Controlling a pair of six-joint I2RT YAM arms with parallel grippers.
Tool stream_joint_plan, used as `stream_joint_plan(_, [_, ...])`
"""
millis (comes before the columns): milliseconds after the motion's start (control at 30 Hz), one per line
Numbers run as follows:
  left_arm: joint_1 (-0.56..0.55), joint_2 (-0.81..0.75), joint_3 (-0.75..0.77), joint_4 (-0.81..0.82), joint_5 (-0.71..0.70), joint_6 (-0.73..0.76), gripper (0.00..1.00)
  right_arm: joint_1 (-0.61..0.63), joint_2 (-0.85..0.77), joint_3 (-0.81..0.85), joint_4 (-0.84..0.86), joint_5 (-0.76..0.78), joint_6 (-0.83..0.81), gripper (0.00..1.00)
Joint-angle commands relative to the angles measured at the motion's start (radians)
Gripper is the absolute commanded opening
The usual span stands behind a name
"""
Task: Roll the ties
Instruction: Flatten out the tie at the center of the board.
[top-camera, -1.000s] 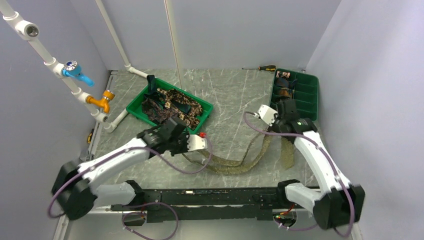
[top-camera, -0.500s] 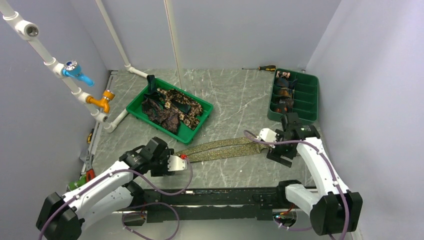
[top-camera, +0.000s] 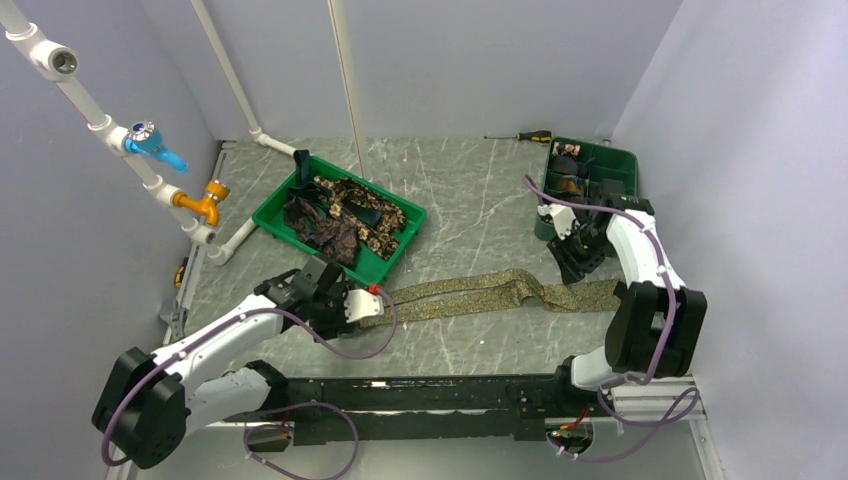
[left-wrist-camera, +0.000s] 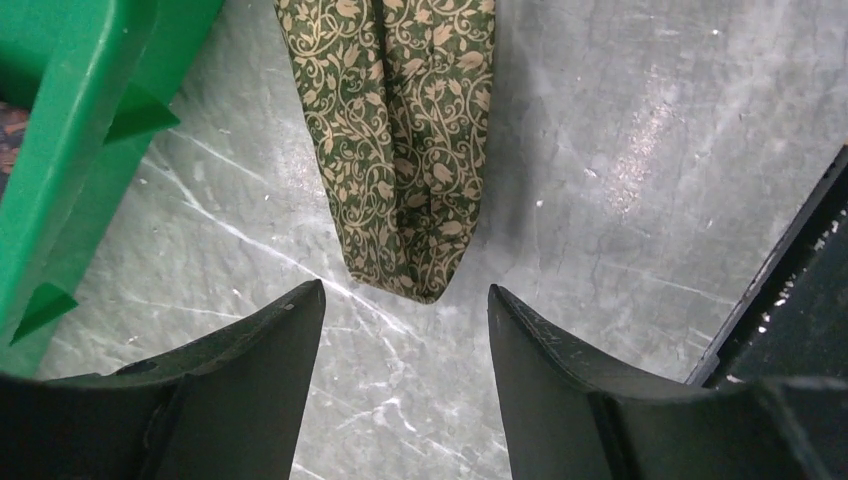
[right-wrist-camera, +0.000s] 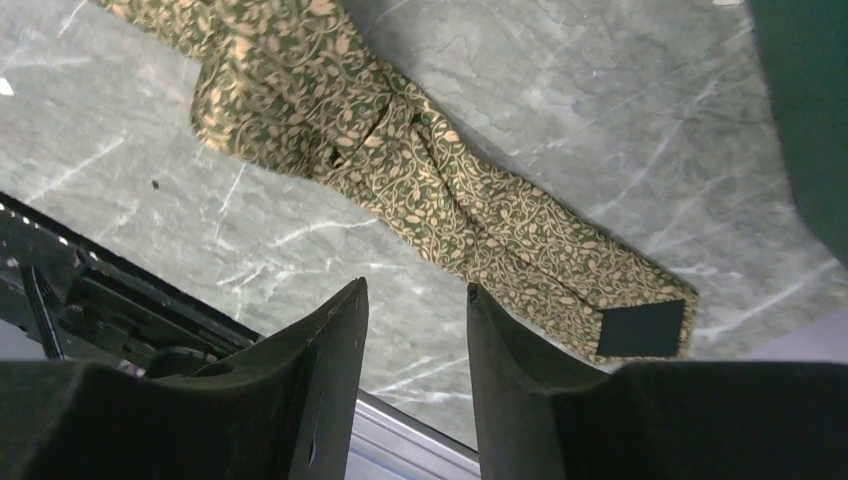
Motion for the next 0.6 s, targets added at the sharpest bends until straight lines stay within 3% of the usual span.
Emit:
stream_joint_plan(0, [0.004,0.047,0.040,0.081,-0.010,-0.070,0.66,0.000,0.060,-0.040,0.116,0.015,0.084,0.42])
stream_joint_plan(267, [0.028,-0.016,-0.010,0.128,0.037,-0.147,0.67,0.000,0.102,-0.222,0.290,0.200,0.022,0.35])
stream_joint_plan(400, [0.027,0.033,-0.045,0.195,-0.020,-0.136,0.62,-0.001,0.126,-0.278,0.342,0.247,0.004,0.31])
stream_joint_plan(567, [0.021,0.108,-0.052,0.180,0.014,-0.059,0.52,-0.002,0.153,-0.327,0.396,0.319,-0.016,0.27])
